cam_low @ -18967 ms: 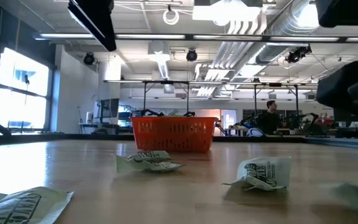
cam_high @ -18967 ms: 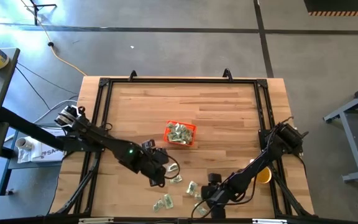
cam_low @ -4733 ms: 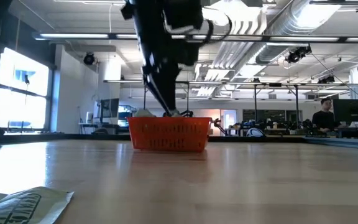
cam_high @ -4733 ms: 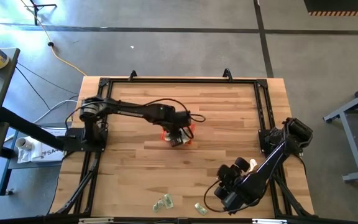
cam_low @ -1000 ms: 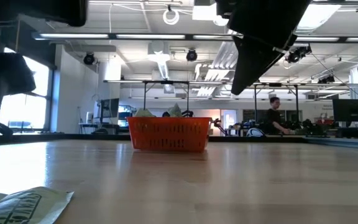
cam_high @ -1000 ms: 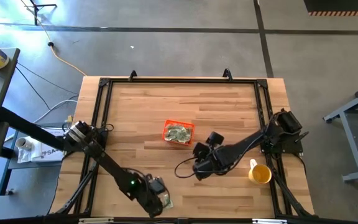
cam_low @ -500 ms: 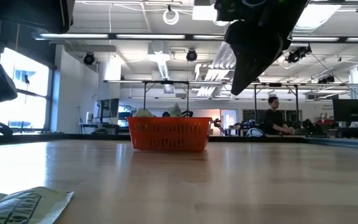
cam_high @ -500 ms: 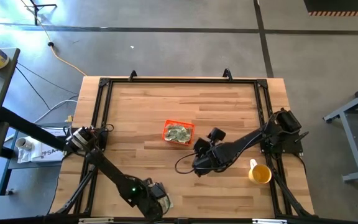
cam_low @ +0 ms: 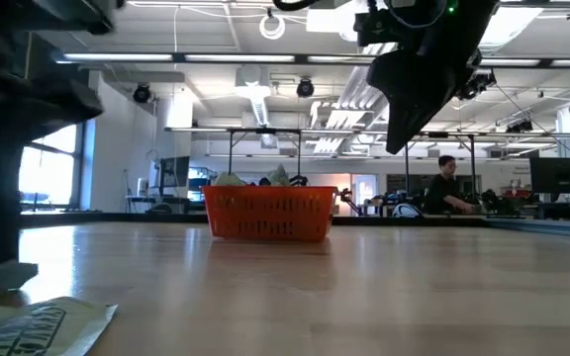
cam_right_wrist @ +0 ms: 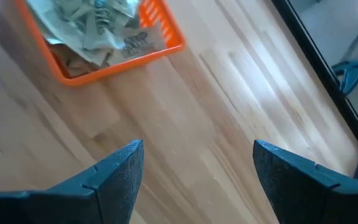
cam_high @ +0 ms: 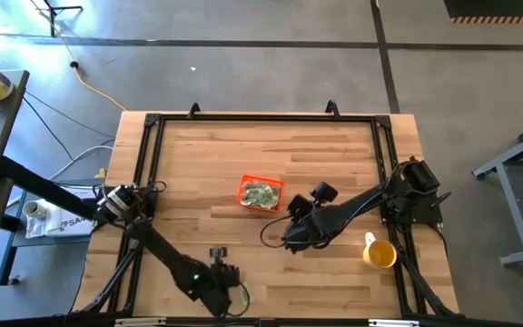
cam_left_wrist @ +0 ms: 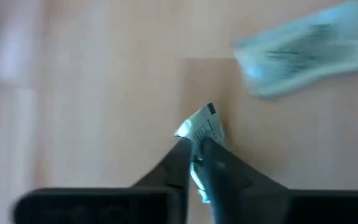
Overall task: Pick and place Stevia / Truvia into bins
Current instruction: Put the left light green stevia packet into the orange bin, then put the light green stevia packet into the orange bin
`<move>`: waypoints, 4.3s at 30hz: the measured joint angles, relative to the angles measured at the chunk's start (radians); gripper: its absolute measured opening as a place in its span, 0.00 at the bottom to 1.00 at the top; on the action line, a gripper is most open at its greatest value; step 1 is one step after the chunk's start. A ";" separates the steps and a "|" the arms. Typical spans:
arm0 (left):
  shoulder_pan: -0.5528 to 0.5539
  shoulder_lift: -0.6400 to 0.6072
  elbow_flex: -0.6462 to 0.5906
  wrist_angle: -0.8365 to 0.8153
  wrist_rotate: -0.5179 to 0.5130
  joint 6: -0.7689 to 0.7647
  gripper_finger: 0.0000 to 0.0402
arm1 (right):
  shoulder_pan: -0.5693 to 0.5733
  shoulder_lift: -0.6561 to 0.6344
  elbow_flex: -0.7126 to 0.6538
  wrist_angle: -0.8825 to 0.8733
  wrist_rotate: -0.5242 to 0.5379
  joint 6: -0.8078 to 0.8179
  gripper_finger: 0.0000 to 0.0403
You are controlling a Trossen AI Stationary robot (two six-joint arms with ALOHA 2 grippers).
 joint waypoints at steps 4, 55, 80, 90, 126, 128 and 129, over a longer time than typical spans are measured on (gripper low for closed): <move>0.044 -0.003 -0.001 -0.146 -0.101 0.062 0.05 | 0.011 0.000 0.000 -0.010 0.001 0.066 0.72; 0.296 -0.570 -0.007 -0.401 0.031 0.190 0.55 | 0.169 0.156 -0.001 0.957 -0.437 -0.854 0.72; -0.052 -0.561 -0.240 -0.084 -0.152 -0.387 0.44 | 0.079 0.219 0.000 1.075 -0.545 -0.757 0.72; 0.003 -0.473 -0.513 0.760 -0.017 0.184 0.41 | 0.113 -0.010 0.000 0.593 -0.186 -0.564 0.72; 0.226 -0.119 -0.295 0.700 0.328 0.636 0.08 | 0.191 -0.024 0.000 0.159 -0.103 -0.088 0.72; 0.246 -0.158 -0.301 0.661 0.300 0.623 0.08 | 0.210 -0.026 0.000 0.108 -0.091 -0.024 0.72; 0.255 -0.180 -0.303 0.638 0.277 0.612 0.08 | 0.219 -0.027 0.000 0.083 -0.087 0.011 0.72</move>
